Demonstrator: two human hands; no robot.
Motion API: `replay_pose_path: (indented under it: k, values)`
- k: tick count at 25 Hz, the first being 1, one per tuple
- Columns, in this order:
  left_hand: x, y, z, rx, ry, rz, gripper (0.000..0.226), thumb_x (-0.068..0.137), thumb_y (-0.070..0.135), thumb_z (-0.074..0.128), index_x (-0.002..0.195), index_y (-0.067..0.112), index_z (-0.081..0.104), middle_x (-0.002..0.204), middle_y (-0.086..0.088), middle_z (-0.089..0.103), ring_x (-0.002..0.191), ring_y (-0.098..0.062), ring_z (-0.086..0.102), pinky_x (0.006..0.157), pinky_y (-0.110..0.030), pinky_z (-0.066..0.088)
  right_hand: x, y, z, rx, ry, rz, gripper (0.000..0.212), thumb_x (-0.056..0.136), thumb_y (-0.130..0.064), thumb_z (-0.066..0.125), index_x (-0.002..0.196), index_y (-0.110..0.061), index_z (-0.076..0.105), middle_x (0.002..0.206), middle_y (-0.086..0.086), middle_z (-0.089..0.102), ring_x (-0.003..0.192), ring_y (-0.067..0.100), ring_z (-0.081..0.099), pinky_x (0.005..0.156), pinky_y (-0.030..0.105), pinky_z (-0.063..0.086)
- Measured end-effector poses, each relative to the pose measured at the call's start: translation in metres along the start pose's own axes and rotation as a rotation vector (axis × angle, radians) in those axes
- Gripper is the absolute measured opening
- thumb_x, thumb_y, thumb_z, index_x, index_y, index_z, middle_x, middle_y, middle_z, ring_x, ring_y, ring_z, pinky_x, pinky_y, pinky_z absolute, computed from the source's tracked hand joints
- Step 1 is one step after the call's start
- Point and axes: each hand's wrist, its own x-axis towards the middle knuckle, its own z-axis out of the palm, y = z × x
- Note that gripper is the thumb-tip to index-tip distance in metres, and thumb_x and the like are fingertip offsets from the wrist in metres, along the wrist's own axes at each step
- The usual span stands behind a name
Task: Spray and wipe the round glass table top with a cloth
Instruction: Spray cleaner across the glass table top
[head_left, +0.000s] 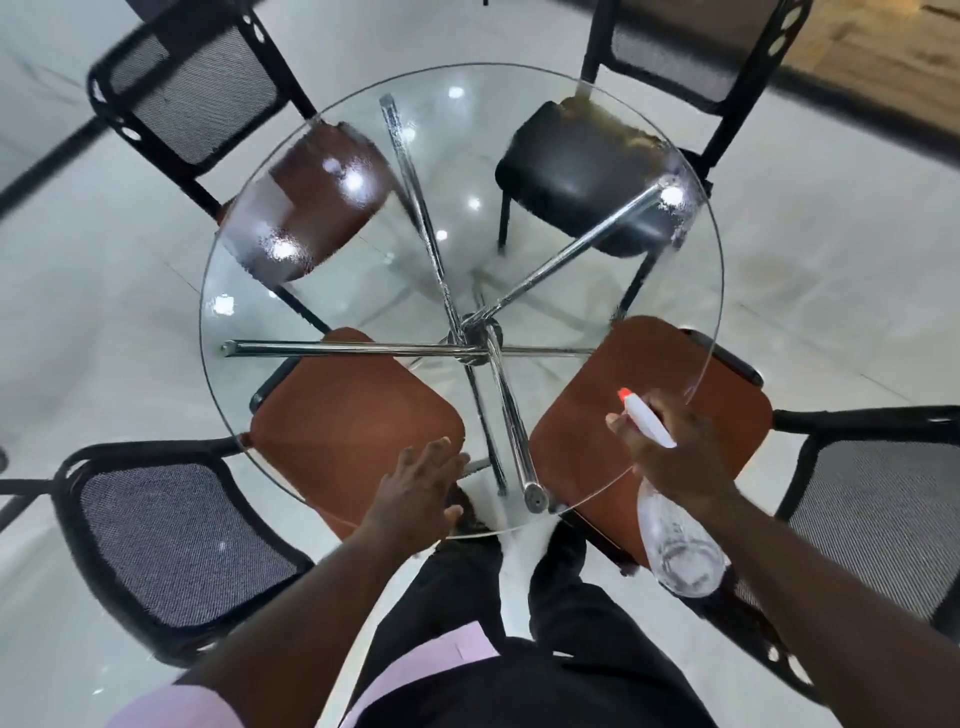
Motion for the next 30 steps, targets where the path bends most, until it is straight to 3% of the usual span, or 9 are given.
replay_pose_path:
  k: [4,8,14,16,17,19,22,26,30]
  values:
    - [0.031,-0.025,-0.037,-0.072,0.060,-0.062,0.074,0.089,0.049,0.070,0.155,0.034,0.039,0.160,0.003,0.039,0.142,-0.028,0.044,0.106,-0.052,0.049,0.024,-0.037,0.007,-0.053,0.008,-0.107,0.022,0.096,-0.042,0.079,0.093,-0.030,0.060,0.075,-0.007,0.066,0.068,0.011,0.068,0.067,0.032,0.051]
    - [0.079,-0.067,-0.080,-0.126,0.073,-0.140,0.095,0.085,0.051,0.076,0.163,0.031,0.025,0.173,0.001,0.016,0.153,-0.034,0.027,0.113,-0.061,0.043,0.051,-0.084,0.033,0.010,-0.016,-0.034,0.020,0.093,-0.046,0.077,0.080,-0.040,0.063,0.070,-0.006,0.066,0.069,0.024,0.071,0.080,0.048,0.063]
    - [0.158,-0.132,-0.134,-0.073,0.140,-0.060,0.104,0.081,0.048,0.081,0.163,0.027,0.021,0.174,-0.003,0.007,0.154,-0.039,0.019,0.113,-0.065,0.041,0.109,-0.183,0.076,-0.121,0.005,-0.152,0.022,0.102,-0.031,0.073,0.101,-0.011,0.066,0.068,-0.008,0.061,0.059,0.001,0.059,0.067,-0.001,0.042]
    - [0.179,-0.146,-0.143,-0.059,0.139,-0.045,0.107,0.079,0.053,0.081,0.163,0.029,0.018,0.174,0.000,0.005,0.155,-0.036,0.016,0.113,-0.067,0.040,0.137,-0.210,0.088,-0.048,0.047,-0.140,0.029,0.098,-0.040,0.070,0.102,-0.011,0.067,0.072,-0.001,0.062,0.066,0.021,0.070,0.082,0.022,0.061]
    - [0.189,-0.152,-0.145,-0.049,0.129,-0.038,0.108,0.080,0.055,0.080,0.164,0.030,0.016,0.174,0.001,0.003,0.156,-0.035,0.013,0.112,-0.068,0.040,0.152,-0.220,0.091,-0.021,0.086,-0.147,0.032,0.093,-0.043,0.068,0.096,-0.011,0.068,0.071,0.006,0.064,0.067,0.032,0.071,0.081,0.044,0.064]
    - [0.200,-0.153,-0.145,-0.033,0.105,-0.021,0.106,0.082,0.057,0.078,0.164,0.030,0.015,0.174,0.001,0.003,0.157,-0.035,0.012,0.111,-0.069,0.040,0.175,-0.228,0.092,0.013,0.133,-0.143,0.034,0.088,-0.043,0.067,0.086,-0.010,0.066,0.068,0.014,0.066,0.065,0.038,0.070,0.070,0.056,0.063]
    - [0.199,-0.139,-0.137,0.007,0.132,-0.007,0.094,0.089,0.054,0.072,0.161,0.026,0.020,0.173,-0.005,0.004,0.157,-0.037,0.012,0.111,-0.070,0.039,0.185,-0.235,0.073,0.132,0.206,-0.046,0.017,0.093,-0.034,0.073,0.096,-0.018,0.071,0.082,0.014,0.073,0.063,0.025,0.069,0.065,0.057,0.067]
    - [0.166,-0.109,-0.111,-0.016,0.192,0.043,0.078,0.095,0.050,0.062,0.160,0.022,0.027,0.171,-0.008,0.012,0.157,-0.034,0.015,0.115,-0.066,0.038,0.164,-0.190,0.036,0.098,0.291,0.012,0.027,0.091,-0.045,0.068,0.097,-0.020,0.072,0.090,0.010,0.075,0.077,0.030,0.076,0.082,0.056,0.066]
    - [0.113,-0.063,-0.062,-0.058,0.189,0.088,0.074,0.095,0.052,0.060,0.158,0.022,0.036,0.173,-0.005,0.013,0.160,-0.033,0.013,0.119,-0.069,0.031,0.107,-0.108,0.000,0.169,0.337,0.181,0.039,0.090,-0.059,0.065,0.109,-0.026,0.073,0.087,0.004,0.078,0.060,0.018,0.076,0.076,0.052,0.068]
